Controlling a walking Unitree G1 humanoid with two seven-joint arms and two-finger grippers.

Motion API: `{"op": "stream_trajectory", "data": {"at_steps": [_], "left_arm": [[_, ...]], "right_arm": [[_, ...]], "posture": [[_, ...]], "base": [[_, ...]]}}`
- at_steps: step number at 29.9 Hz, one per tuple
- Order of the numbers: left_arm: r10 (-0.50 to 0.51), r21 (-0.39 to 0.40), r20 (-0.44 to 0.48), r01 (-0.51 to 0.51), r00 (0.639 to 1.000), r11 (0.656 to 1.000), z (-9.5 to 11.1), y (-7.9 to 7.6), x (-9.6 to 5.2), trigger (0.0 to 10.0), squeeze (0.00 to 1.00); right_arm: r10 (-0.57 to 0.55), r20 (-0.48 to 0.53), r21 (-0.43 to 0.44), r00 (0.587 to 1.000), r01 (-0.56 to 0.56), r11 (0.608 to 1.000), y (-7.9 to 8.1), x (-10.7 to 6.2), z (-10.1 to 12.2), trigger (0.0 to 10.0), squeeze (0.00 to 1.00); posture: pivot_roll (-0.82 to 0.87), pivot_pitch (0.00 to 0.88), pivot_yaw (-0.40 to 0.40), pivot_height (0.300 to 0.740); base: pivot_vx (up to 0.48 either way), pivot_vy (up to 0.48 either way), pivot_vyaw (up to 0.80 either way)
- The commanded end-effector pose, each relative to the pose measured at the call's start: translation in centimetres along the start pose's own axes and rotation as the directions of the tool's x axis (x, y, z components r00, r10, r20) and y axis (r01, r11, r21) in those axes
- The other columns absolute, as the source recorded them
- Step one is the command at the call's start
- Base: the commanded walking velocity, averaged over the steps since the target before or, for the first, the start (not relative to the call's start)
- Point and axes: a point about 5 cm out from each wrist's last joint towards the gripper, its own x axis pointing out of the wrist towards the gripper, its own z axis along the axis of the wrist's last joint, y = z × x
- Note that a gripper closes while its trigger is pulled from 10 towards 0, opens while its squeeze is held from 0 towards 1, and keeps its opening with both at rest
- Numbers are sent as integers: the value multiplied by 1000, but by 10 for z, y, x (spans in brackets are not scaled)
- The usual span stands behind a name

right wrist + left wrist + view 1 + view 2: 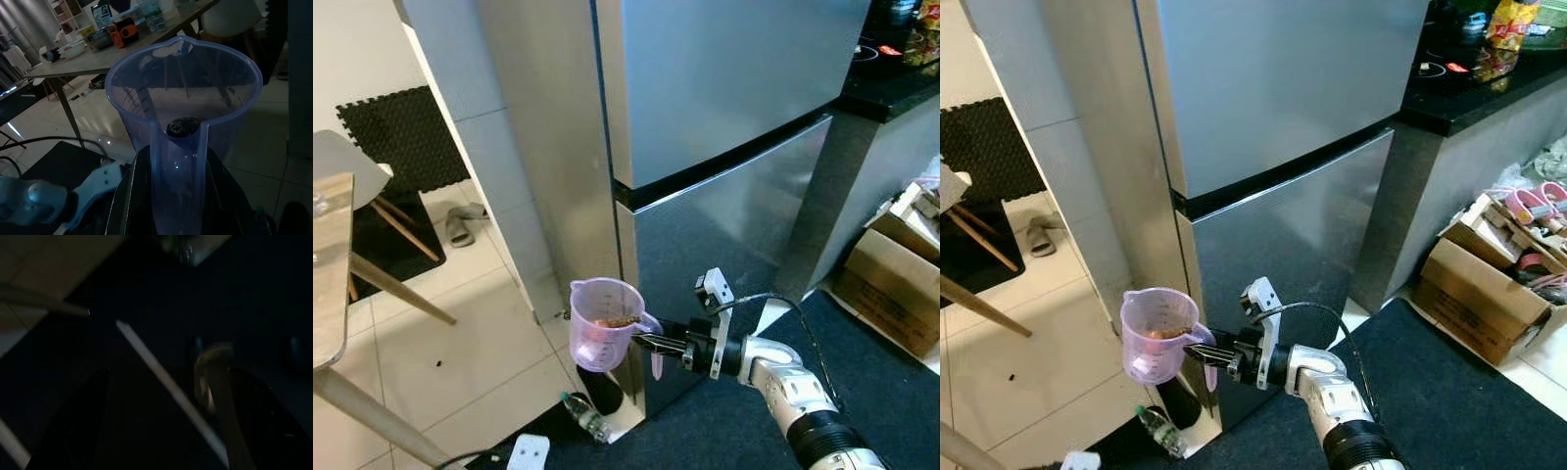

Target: Restocking fridge

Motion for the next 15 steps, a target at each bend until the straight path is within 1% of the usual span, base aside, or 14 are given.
{"op": "stream_trajectory", "data": {"at_steps": [1,3,4,5,6,7,8,10,11,13,15], "left_arm": [[69,-40,91,-65,993,997,23,18,2,10000,0],[81,-55,161,-73,984,996,45,24,3,10000,0],[84,-66,244,-70,966,995,70,29,3,10000,0],[84,-66,244,-70,966,995,70,29,3,10000,0],[83,-69,271,-66,959,995,79,30,3,10000,0],[81,-74,328,-61,941,995,98,33,2,10000,0],[81,-74,328,-61,941,995,98,33,2,10000,0],[80,-80,372,-54,925,995,111,35,1,10000,0],[71,-89,412,-38,908,995,124,36,-1,10000,0],[56,-81,452,-22,890,996,136,36,-3,10000,0],[49,-78,473,-14,880,997,143,36,-4,10000,0]], "right_arm": [[-8,27,-11,1000,8,1000,-1,1,6,10000,0],[-55,48,3,997,55,999,-8,-3,10,10000,0],[-98,53,7,994,98,995,-16,-13,12,10000,0],[-98,53,7,994,98,995,-16,-13,12,10000,0],[-107,52,4,993,106,994,-18,-18,13,10000,0],[-113,43,-6,993,113,994,-22,-33,14,10000,0],[-113,43,-6,993,113,994,-22,-33,14,10000,0],[-97,7,-21,995,98,995,-23,-50,12,10000,0],[-83,-51,-49,995,80,996,-23,-69,8,10000,0],[-67,-100,-51,993,62,997,-22,-88,5,10000,0],[-57,-121,-47,991,51,998,-21,-96,4,10000,0]], "posture": [[10,0,27,740],[11,0,26,740],[12,0,26,740],[12,0,26,740],[12,0,26,740],[9,0,29,740],[9,0,29,740],[6,0,33,740],[5,0,32,740],[1,0,36,740],[1,0,36,740]], "base": [[0,0,0],[0,0,0],[0,0,0],[0,0,0],[0,0,0],[0,0,0],[0,0,0],[0,0,0],[0,0,0],[0,0,0],[0,0,0]]}}
